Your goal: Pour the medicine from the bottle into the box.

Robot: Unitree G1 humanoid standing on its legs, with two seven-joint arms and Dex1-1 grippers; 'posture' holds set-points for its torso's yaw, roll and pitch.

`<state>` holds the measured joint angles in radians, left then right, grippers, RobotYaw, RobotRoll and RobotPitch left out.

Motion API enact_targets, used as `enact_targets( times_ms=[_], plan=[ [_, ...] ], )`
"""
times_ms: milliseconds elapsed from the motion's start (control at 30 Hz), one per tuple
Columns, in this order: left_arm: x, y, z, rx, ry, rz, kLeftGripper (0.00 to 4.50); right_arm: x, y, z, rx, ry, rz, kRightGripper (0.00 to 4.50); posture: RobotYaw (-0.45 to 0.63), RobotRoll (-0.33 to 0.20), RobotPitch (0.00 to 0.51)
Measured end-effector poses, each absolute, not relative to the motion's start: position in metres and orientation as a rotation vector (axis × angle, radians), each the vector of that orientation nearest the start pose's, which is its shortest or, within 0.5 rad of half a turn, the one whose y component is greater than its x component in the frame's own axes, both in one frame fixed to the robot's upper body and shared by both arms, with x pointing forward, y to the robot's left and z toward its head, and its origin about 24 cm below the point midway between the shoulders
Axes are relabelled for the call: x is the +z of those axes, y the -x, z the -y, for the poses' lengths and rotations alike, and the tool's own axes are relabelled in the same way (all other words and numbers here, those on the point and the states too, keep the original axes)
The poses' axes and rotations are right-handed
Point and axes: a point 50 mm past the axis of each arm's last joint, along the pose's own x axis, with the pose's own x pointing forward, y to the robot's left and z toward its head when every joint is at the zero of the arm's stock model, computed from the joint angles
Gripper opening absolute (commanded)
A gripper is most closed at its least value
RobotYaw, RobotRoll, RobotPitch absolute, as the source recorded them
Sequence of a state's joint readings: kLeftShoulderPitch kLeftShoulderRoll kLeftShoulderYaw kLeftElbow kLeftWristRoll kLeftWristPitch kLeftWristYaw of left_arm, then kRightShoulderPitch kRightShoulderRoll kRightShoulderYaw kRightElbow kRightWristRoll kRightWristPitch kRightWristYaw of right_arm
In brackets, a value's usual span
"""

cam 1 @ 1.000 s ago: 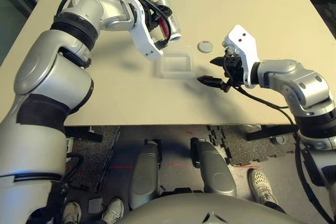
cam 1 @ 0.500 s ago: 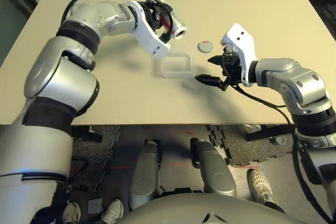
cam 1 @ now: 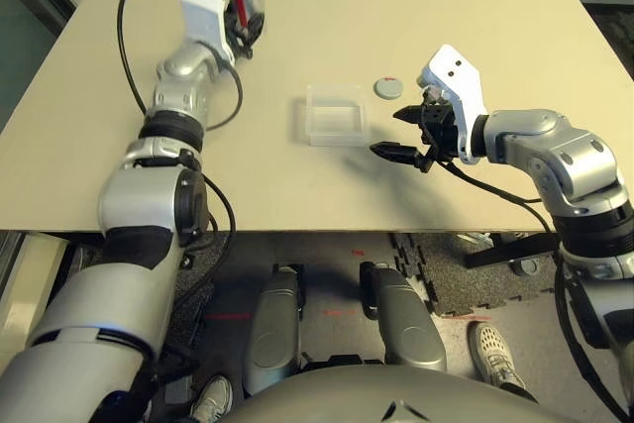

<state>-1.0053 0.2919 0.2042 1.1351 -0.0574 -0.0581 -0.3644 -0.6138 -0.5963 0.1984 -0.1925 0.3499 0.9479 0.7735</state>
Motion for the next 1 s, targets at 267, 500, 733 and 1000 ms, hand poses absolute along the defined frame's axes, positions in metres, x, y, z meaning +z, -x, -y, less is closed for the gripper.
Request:
enact_targets(
  times_ms=[267, 500, 733, 1000],
  plan=[
    [0.156, -0.41, -0.188, -0.28, -0.344, 0.015, 2.36, 0.161, -0.3, 0.142, 0.95, 0.323, -0.422, 4.5, 0.07, 0.0, 0.172],
    [0.272, -0.41, -0.14, -0.396, -1.834, 0.52, 2.36, 0.16, -0.3, 0.142, 0.936, 0.334, -0.423, 4.5, 0.08, 0.0, 0.153],
    [0.204, -0.402, -0.111, -0.821, -2.324, 0.683, 2.36, 0.155, -0.304, 0.135, 0.929, 0.297, -0.41, 4.5, 0.06, 0.0, 0.146],
    [0.201, -0.404, -0.094, -0.837, -2.332, 0.723, 2.36, 0.154, -0.305, 0.132, 0.912, 0.287, -0.394, 4.5, 0.04, 0.0, 0.144]
  ],
)
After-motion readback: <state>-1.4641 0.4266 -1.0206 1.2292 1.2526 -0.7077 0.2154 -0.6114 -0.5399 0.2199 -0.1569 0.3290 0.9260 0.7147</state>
